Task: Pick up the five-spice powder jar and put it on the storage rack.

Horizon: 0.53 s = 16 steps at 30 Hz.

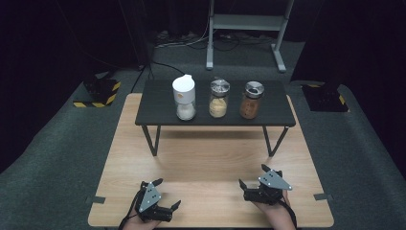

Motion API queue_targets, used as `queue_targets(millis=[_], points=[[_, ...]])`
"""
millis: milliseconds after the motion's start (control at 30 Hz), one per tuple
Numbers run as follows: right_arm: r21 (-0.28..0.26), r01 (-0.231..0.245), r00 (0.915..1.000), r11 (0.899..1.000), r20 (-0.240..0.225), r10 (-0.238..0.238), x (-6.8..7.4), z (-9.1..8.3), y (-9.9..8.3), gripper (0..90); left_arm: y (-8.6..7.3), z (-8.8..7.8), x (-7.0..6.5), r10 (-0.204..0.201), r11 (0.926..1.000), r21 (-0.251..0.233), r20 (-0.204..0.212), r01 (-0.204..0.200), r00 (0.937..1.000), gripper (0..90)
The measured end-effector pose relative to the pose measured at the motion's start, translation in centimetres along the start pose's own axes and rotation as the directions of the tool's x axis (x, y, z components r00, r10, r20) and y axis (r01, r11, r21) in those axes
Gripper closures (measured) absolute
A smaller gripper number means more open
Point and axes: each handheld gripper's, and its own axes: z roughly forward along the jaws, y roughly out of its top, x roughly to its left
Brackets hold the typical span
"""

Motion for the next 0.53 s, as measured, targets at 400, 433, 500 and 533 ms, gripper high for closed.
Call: queue_targets(millis=[400,433,500,533], points=[[0.052,0.044,0.9984,0.998,0.033,-0.045,-0.3,-0.5,-2.0,0.0,0.0,0.0,0.1,-0.005,1.0,0.0,0.006,0.005,1.0,0.9],[0.052,0.043,0.9985,0.998,0.033,-0.045,-0.3,-0.5,-2.0,0.0,0.0,0.0,0.1,-0.005,1.0,-0.001,0.007,0.005,1.0,0.9],[0.049,0.046,0.9984,0.998,0.032,-0.047,-0.3,-0.5,-2.0,0.0,0.0,0.0,0.1,-0.005,1.0,0.001,0.007,0.005,1.0,0.9],[0.048,0.048,0.9982,0.998,0.034,-0.05,-0.3,-0.6,-2.0,0.0,0.0,0.0,0.1,-0.004,1.0,0.003,0.006,0.004,1.0,0.9]])
